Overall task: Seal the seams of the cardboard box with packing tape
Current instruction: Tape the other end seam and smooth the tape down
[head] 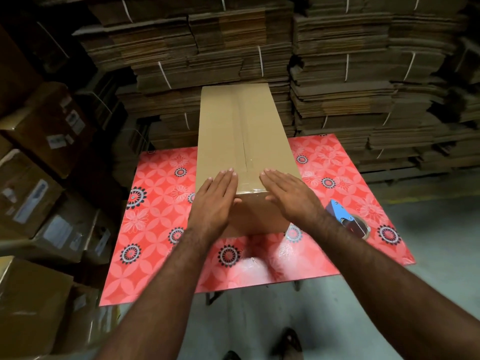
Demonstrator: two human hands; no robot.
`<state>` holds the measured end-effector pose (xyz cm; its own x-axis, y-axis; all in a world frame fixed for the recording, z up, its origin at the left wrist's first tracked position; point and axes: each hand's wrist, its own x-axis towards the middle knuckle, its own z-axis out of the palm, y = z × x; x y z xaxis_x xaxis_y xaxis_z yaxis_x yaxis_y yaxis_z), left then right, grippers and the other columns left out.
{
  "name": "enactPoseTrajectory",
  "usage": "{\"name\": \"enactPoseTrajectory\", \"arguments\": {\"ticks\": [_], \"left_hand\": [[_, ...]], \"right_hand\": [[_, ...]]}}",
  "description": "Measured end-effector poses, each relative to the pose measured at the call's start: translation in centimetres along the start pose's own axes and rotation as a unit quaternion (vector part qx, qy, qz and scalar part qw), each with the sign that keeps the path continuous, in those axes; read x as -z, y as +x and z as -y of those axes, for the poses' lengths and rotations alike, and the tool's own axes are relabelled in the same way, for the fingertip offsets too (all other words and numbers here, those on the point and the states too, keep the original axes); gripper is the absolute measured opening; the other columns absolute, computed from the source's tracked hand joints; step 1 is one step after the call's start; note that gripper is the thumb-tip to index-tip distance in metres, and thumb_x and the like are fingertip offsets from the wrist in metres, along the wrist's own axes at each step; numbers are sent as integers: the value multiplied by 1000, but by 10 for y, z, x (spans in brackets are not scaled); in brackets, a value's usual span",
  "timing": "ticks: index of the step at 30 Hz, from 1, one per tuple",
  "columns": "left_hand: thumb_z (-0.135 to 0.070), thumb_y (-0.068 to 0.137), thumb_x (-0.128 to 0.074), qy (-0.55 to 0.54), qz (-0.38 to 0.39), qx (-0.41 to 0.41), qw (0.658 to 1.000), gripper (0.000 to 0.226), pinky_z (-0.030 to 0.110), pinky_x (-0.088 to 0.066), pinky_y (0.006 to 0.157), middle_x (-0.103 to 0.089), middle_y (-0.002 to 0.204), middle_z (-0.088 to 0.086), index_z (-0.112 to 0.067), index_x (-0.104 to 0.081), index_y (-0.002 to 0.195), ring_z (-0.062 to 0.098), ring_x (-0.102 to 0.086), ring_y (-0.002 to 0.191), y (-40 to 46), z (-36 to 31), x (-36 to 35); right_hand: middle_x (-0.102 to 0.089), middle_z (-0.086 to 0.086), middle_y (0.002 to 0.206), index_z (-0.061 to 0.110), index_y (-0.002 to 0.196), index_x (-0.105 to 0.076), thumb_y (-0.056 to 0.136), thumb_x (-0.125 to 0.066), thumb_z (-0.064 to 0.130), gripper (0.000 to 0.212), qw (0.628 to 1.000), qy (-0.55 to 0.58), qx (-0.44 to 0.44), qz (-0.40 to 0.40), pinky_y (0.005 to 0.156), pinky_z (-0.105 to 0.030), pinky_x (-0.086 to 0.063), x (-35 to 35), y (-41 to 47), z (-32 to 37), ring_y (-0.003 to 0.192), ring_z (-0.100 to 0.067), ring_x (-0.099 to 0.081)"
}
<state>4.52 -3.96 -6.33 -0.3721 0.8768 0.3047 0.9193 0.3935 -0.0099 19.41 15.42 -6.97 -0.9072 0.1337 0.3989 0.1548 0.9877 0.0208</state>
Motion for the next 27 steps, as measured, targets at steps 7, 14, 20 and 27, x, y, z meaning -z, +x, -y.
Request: {"name": "enactPoseTrajectory", "arguments": {"ticks": [7, 14, 20, 27], "left_hand": [[-3, 59, -61, -48, 26, -9, 998, 92, 47, -26, 121, -39, 156, 19, 2, -39, 148, 32, -37, 145, -11, -40, 9], [-1, 55, -61, -37, 20, -8, 999, 97, 47, -28, 120, -39, 156, 19, 4, -38, 148, 33, -38, 144, -14, -36, 12], [-3, 58, -50, -24, 19, 21, 999, 91, 48, -24, 121, -37, 156, 23, 5, -37, 148, 36, -36, 144, -5, -60, 11], [-9, 62, -51, 4, 48, 25, 999, 93, 46, -23, 122, -34, 158, 19, 1, -31, 152, 33, -33, 146, -10, -56, 10]], "right_hand": [[-49, -22, 147, -4, 141, -50, 89, -40, 20, 58, 995, -26, -91, -9, 118, -44, -28, 1, -11, 61, 138, -34, -46], [-42, -23, 152, -3, 146, -42, 91, -22, 12, 61, 982, -116, -147, 32, 116, -51, -32, 10, -41, 21, 142, -35, -39], [-38, -26, 153, -7, 148, -37, 94, -25, 14, 59, 976, -136, -167, 18, 121, -51, -20, 7, -25, 33, 145, -37, -33], [-42, -21, 152, -2, 146, -43, 90, -29, 16, 61, 986, -102, -127, 47, 118, -50, -28, 11, -37, 23, 143, -33, -38]]}}
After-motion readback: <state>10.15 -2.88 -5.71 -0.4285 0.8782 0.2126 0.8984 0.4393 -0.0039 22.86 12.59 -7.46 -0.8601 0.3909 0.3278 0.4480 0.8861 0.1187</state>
